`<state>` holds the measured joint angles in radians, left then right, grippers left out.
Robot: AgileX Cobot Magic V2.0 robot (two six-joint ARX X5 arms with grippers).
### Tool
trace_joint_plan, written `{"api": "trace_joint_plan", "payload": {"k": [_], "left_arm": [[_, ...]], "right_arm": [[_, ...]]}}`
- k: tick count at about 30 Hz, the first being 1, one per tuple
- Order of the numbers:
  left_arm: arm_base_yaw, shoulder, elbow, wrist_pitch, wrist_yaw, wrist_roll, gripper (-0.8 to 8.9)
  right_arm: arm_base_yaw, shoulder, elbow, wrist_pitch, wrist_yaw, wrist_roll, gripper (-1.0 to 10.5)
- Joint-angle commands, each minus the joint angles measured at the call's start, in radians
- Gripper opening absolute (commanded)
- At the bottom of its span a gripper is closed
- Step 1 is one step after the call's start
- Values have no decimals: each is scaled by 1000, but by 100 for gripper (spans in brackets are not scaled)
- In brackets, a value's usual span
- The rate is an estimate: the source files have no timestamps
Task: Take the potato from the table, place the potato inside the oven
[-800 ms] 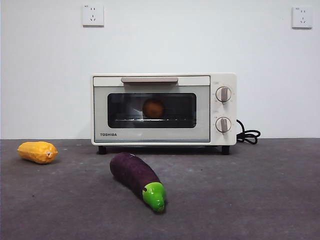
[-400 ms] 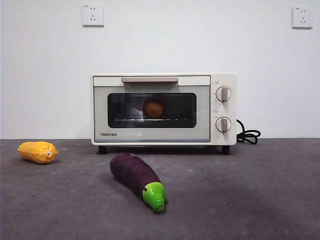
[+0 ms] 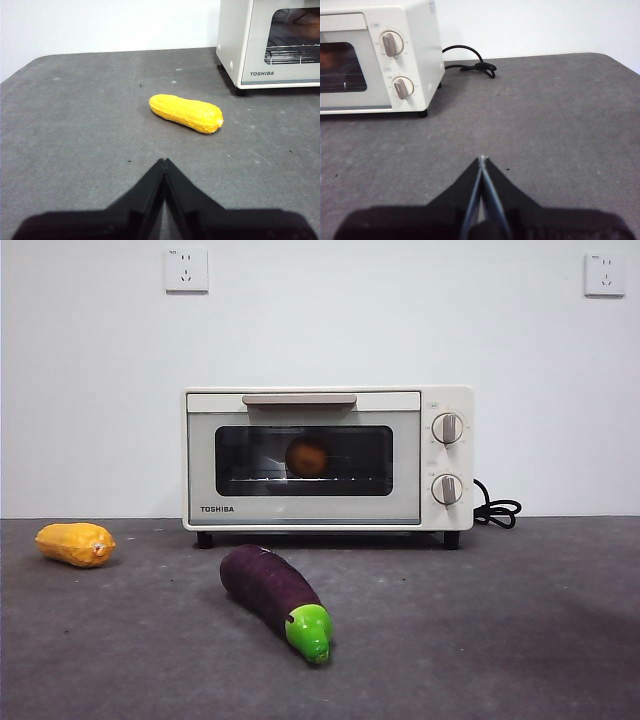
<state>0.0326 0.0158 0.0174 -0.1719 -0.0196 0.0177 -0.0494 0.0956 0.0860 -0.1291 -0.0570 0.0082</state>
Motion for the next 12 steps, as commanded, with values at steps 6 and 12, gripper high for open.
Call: {"api": "trace_joint_plan", "payload": {"k": [6, 12], "left_arm": [[3, 0, -9, 7, 1, 9, -4], [3, 0, -9, 7, 1, 9, -4]], "right_arm": [[-5, -58, -72, 31, 28, 6, 2], [-4, -62, -72, 14, 86, 7, 2]]}}
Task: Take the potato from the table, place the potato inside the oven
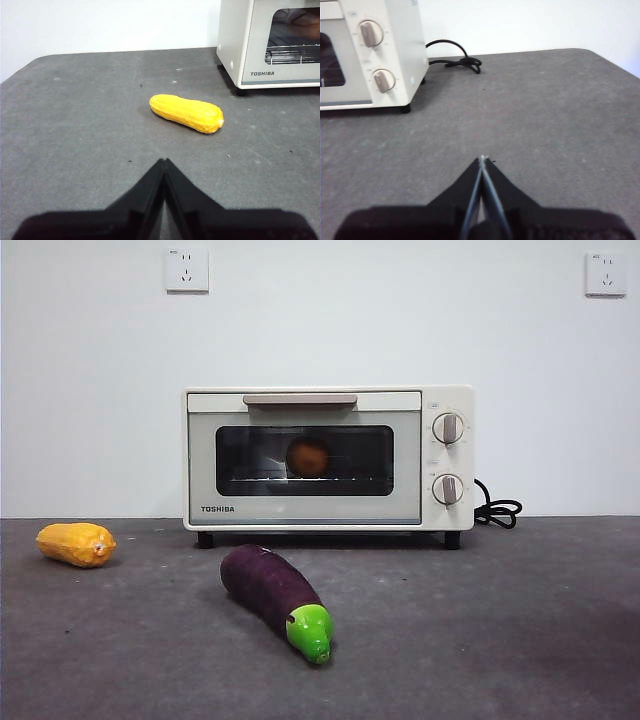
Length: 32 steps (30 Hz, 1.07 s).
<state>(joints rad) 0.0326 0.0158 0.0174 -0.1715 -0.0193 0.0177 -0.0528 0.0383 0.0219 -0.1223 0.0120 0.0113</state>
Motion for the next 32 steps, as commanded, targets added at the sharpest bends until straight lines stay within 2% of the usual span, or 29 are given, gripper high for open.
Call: {"api": "trace_joint_plan", "payload": {"k": [1, 5, 32], "left_arm": [[3, 0, -9, 7, 0, 9, -4], [3, 0, -9, 7, 0, 9, -4], [3, 6, -9, 6, 0, 9, -4]], "right_arm": [[0, -7, -8, -1, 31, 4, 2], [0, -31, -8, -64, 59, 12, 2], [0, -29, -8, -61, 48, 14, 2]]}}
